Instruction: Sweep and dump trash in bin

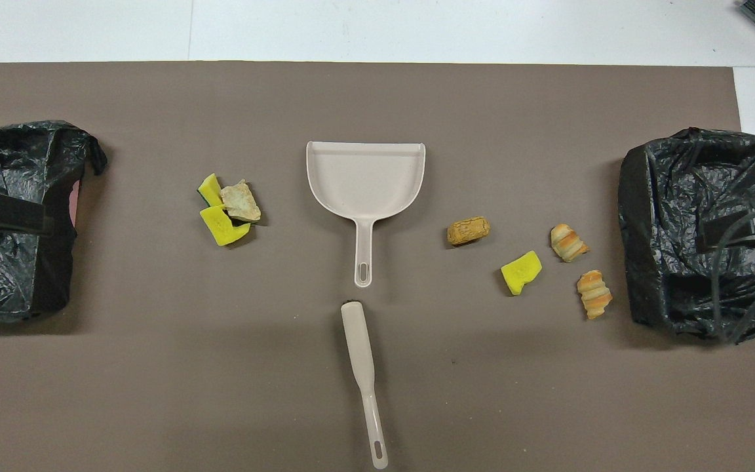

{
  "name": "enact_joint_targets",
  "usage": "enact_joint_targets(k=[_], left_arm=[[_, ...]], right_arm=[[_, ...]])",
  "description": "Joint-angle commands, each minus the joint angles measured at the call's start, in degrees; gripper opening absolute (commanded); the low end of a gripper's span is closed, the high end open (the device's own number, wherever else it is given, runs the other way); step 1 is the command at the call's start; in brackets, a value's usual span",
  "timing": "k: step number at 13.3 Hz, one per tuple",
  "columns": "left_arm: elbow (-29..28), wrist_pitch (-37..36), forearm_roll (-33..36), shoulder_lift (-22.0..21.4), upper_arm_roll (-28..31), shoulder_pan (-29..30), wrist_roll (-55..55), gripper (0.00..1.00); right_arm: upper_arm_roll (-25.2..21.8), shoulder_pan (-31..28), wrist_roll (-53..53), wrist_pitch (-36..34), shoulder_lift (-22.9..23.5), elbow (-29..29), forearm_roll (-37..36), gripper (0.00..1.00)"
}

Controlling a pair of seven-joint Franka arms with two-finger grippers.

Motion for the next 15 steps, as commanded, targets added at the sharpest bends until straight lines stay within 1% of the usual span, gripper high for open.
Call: enact_joint_targets(k=[1,3,5,7,8,10,12,14,15], left_arm=[[-0.1,-0.5,-0.5,-0.5,-0.1,0.3,0.1,1.0],[-0.1,-0.9,-0.5,-0.5,-0.1,0.2,0.1,1.0],[-0.1,-1.1,-0.6,-0.5,-0.2,0.0,-0.2,1.0],[-1.4,-0.5,-0.6,-1.2,-0.5,-0.8,-0.2,1.0],[-4.5,0.2,-0.6,-2.5,-0.7,-1.3,-0.3,1.0],[-12.1,3.1,-0.7,-6.1,-0.8,-4.5,-1.1,1.0],[-19.6,7.9,-0.7,-9.5,-0.9,-7.8,-3.8,1.0],[-25.6,12.3,-0.7,-10.6,-0.9,-13.3,-9.6,1.0],[-27.2,14.2,-0.7,-10.6,-0.8,-16.6,-12.5,1.0]], right_arm=[[0.6,0.4,-0.5,-0.5,-1.3,-1.2,0.7,1.0],[0.5,0.4,-2.7,-1.4,-1.4,-1.2,0.6,1.0],[0.3,0.4,-2.8,-1.6,-1.4,-1.2,0.4,1.0],[0.4,0.3,-2.3,-1.5,-1.2,-1.0,0.7,1.0],[0.5,0.3,-2.3,-1.0,-1.1,-1.0,0.9,1.0],[0.6,0.5,-2.1,-0.8,-1.1,-1.1,1.2,1.0],[0.7,1.3,-1.1,0.9,-0.9,-1.2,1.7,1.0],[0.8,2.0,0.0,2.4,-0.3,-1.3,1.7,1.0],[0.8,3.3,0.8,2.8,0.5,-1.3,1.7,1.0]])
